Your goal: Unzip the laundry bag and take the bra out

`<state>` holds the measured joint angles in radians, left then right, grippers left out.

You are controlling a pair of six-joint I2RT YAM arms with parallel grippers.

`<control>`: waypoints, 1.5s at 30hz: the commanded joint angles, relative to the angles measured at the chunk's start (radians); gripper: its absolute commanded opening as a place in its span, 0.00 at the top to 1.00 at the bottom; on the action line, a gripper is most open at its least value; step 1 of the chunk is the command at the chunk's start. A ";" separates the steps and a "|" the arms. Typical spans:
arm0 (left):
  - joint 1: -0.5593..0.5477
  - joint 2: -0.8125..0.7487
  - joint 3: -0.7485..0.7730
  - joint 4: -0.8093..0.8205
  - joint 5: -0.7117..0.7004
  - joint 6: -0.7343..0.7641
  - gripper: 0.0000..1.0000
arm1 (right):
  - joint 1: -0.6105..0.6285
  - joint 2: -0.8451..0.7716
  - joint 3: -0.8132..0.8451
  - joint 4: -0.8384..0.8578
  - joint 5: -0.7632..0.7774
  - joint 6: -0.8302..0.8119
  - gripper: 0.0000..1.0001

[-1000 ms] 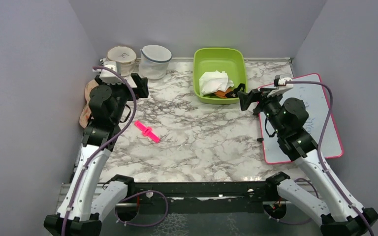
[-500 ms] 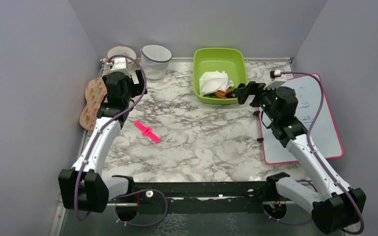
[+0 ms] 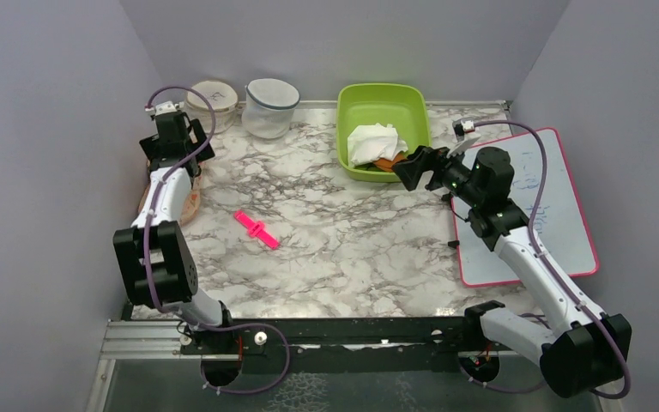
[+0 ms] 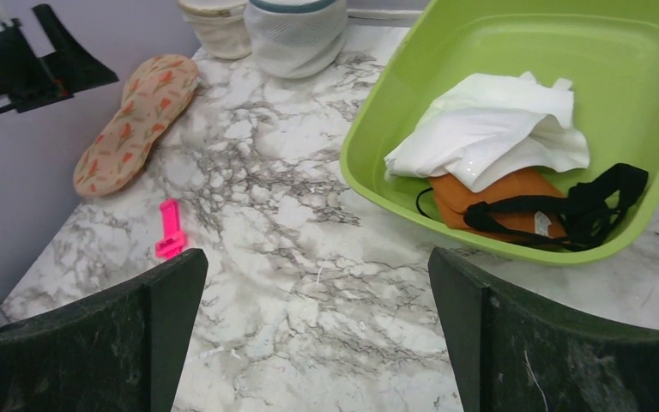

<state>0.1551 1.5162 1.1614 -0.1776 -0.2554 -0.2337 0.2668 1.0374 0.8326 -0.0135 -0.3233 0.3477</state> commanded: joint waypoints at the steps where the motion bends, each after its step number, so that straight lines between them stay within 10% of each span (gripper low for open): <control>1: 0.084 0.136 0.071 -0.051 0.056 -0.046 0.01 | -0.006 0.008 -0.002 0.059 -0.123 0.013 0.00; 11: 0.106 0.374 0.132 -0.034 0.131 -0.032 0.23 | -0.008 0.023 0.003 0.078 -0.177 0.014 0.00; 23: 0.080 0.352 0.163 -0.054 0.348 -0.015 1.00 | -0.008 0.020 0.003 0.061 -0.160 0.014 0.00; 35: 0.016 0.019 0.048 0.044 0.612 -0.028 1.00 | -0.008 0.083 0.047 0.046 -0.151 0.021 0.00; 45: -0.290 -0.253 -0.115 0.202 0.791 0.375 1.00 | -0.008 0.085 0.039 0.049 -0.142 0.018 0.00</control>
<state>-0.0700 1.3792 1.1194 -0.0956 0.3630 -0.0910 0.2661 1.1267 0.8459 0.0231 -0.4679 0.3660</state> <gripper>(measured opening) 0.009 0.997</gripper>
